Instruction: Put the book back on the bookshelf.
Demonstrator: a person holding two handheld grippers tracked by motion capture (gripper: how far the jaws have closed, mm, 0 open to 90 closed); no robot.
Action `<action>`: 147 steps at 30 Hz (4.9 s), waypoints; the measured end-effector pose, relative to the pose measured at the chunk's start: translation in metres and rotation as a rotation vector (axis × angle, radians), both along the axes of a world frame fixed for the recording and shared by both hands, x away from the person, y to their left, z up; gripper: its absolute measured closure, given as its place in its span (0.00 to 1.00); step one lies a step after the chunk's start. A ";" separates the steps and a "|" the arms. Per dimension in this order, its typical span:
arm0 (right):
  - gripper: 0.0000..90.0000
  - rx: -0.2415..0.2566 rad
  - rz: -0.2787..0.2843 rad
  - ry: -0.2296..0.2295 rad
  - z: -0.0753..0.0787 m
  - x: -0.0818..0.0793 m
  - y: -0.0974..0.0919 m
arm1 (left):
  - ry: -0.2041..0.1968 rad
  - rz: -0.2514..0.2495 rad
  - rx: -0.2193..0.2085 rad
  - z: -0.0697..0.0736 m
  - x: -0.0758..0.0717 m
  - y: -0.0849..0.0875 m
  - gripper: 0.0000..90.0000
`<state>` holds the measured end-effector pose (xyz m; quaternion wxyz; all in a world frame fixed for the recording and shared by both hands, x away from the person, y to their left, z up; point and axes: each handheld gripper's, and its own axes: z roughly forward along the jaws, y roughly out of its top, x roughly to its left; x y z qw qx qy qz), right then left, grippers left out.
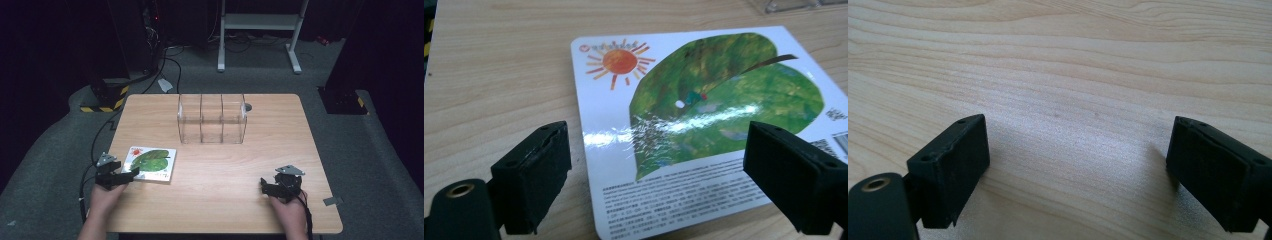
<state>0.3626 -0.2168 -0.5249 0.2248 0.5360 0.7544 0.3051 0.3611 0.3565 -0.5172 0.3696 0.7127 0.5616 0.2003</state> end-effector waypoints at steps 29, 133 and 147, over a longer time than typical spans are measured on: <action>0.11 -0.003 0.000 -0.003 0.000 0.000 0.000 | 0.034 0.011 -0.009 -0.007 0.003 -0.006 0.20; 0.29 0.141 0.178 -0.087 0.028 -0.011 0.089 | 0.011 -0.352 -0.001 -0.008 -0.030 -0.154 0.22; 0.41 0.171 0.279 -0.058 0.015 -0.019 0.111 | 0.027 -0.265 -0.080 -0.007 -0.028 -0.146 0.42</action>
